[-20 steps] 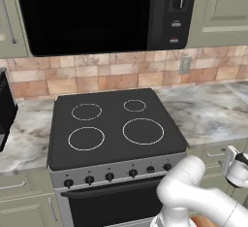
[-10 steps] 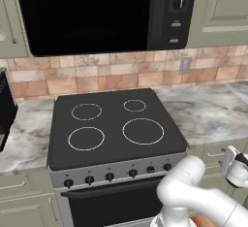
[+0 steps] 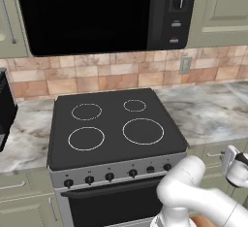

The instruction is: Take the tongs from the drawer on the right and place them on the dining counter next to the tray containing the kebab skewer.

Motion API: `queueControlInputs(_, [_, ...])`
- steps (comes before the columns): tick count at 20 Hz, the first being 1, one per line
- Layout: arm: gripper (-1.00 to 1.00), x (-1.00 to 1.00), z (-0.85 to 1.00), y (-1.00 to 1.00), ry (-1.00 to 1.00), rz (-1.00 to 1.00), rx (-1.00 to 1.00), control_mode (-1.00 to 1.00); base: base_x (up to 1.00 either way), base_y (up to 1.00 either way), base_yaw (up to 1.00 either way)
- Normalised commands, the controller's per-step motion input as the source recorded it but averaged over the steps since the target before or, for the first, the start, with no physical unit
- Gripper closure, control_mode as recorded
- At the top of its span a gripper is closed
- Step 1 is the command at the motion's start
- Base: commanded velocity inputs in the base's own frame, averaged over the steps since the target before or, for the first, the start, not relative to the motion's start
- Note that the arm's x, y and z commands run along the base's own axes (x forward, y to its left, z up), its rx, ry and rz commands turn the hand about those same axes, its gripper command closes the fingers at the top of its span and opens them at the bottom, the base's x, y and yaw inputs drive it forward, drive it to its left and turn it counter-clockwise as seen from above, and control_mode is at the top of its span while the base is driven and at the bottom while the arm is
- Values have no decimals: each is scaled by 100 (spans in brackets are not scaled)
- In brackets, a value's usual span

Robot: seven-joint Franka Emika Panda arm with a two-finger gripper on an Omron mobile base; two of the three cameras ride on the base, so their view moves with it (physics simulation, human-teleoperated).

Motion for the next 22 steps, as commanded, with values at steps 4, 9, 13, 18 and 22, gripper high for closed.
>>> queueControlInputs(4, [100, 0, 0, 0, 0, 0, 0, -100, 0, 0, 0])
queueControlInputs(9, [100, 0, 0, 0, 0, 0, 0, -100, 0, 0, 0])
queueControlInputs(13, [100, 0, 0, 0, 0, 0, 0, -100, 0, 0, 0])
queueControlInputs(18, [100, -3, 0, 0, 0, 0, 0, -100, 0, 0, 0])
queueControlInputs(22, [100, -20, 0, 0, 0, 0, 0, -100, 0, 0, 0])
